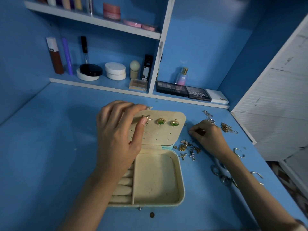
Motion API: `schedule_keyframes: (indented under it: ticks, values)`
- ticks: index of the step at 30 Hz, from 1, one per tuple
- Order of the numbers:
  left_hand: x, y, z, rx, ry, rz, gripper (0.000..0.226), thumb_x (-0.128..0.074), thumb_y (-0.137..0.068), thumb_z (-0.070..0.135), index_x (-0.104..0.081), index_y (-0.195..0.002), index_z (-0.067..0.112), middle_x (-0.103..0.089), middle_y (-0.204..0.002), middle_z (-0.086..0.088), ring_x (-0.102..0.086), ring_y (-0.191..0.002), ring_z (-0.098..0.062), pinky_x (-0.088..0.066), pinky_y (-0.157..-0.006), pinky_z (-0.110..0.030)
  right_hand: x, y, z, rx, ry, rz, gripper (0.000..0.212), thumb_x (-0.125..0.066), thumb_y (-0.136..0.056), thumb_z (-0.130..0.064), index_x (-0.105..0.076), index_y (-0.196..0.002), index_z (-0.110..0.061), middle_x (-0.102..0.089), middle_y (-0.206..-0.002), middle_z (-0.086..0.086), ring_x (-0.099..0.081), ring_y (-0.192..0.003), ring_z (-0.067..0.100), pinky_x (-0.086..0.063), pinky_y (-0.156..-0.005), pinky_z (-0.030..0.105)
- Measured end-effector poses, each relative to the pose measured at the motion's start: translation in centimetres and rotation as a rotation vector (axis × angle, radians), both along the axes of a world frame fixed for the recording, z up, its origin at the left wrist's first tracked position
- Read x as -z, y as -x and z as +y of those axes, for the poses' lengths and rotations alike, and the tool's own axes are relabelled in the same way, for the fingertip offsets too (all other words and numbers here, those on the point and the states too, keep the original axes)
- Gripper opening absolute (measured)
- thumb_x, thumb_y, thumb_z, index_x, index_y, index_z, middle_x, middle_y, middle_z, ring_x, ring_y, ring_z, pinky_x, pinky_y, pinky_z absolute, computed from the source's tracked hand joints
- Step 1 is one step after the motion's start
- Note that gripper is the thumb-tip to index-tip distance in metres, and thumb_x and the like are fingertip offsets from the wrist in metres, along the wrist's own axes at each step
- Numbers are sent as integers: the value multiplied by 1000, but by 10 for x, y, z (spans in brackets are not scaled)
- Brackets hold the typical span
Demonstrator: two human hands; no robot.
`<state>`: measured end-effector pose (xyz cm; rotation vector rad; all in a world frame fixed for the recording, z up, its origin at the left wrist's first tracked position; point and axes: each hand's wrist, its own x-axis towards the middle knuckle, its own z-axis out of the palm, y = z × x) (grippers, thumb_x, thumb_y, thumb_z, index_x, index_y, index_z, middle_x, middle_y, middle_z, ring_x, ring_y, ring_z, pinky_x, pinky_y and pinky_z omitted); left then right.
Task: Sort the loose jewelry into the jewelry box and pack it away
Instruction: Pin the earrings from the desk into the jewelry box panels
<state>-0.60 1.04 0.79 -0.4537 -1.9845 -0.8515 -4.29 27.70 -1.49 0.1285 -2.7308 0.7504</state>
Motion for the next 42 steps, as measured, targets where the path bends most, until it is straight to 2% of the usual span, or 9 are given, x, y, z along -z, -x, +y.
schedule_keyframes:
  ticks: [2,8,10,12,15,18,21,29,42]
  values:
    - [-1,-1,0,2,4,-9,22,-55,-92,21,-67,-107,8,-65,-99,-7,-54,-98,-26,-36,-89,-34,-3,0,-1,22,62,-28,6,-67,-84,-9,-68,-80,-14,-62,-83,0,-54,-73,5,-39,-66,4]
    - [-8,-13,-6,10,101,-38,21,-56,-92,23,-60,-111,15,-64,-94,-2,-51,-91,-23,-40,-80,-36,-38,-11,-25,-24,424,-72,11,-64,-86,-10,-70,-81,-17,-69,-84,-6,-56,-67,-5,-43,-63,8]
    - [-8,-22,-9,24,110,-40,18,-55,-92,26,-55,-109,18,-65,-94,-1,-53,-89,-22,-42,-78,-38,-54,-19,-40,-81,506,-108,10,-65,-85,-13,-70,-80,-20,-70,-80,-7,-57,-68,1,-43,-63,13]
    - [-7,-32,-11,38,113,-28,13,-54,-92,27,-51,-104,20,-66,-93,1,-54,-87,-21,-41,-77,-37,-69,-30,-56,-149,566,-181,3,-69,-81,-20,-71,-79,-21,-70,-81,0,-56,-71,8,-46,-67,20]
    - [-1,-45,-13,44,123,9,8,-55,-93,26,-50,-98,21,-65,-89,3,-53,-83,-20,-39,-75,-33,-84,-46,-79,-294,562,-317,16,-68,-71,-32,-72,-79,-19,-69,-81,5,-55,-70,9,-46,-69,22]
    - [6,-54,-14,45,128,22,6,-56,-93,24,-51,-94,21,-64,-88,4,-52,-83,-18,-36,-75,-30,-91,-57,-97,-437,552,-439,15,-67,-70,-27,-70,-78,-15,-66,-70,-3,-54,-65,6,-43,-62,15]
    - [10,-58,-14,31,160,22,5,-56,-94,24,-51,-94,21,-63,-87,4,-50,-83,-17,-34,-76,-29,-92,-61,-104,-481,515,-508,17,-68,-70,-28,-71,-79,-13,-63,-71,7,-54,-66,11,-42,-60,16]
    - [14,-58,-15,28,157,24,5,-53,-97,24,-50,-95,21,-63,-87,5,-50,-82,-18,-35,-74,-31,-92,-60,-109,-519,505,-559,14,-67,-75,-20,-71,-81,-8,-66,-69,-3,-57,-64,4,-41,-59,10]
    - [14,-60,-15,24,152,14,5,-55,-96,22,-49,-95,21,-63,-86,5,-49,-83,-17,-33,-76,-28,-90,-59,-109,-565,475,-572,15,-67,-74,-24,-72,-81,-12,-69,-75,-5,-62,-70,4,-43,-63,11]
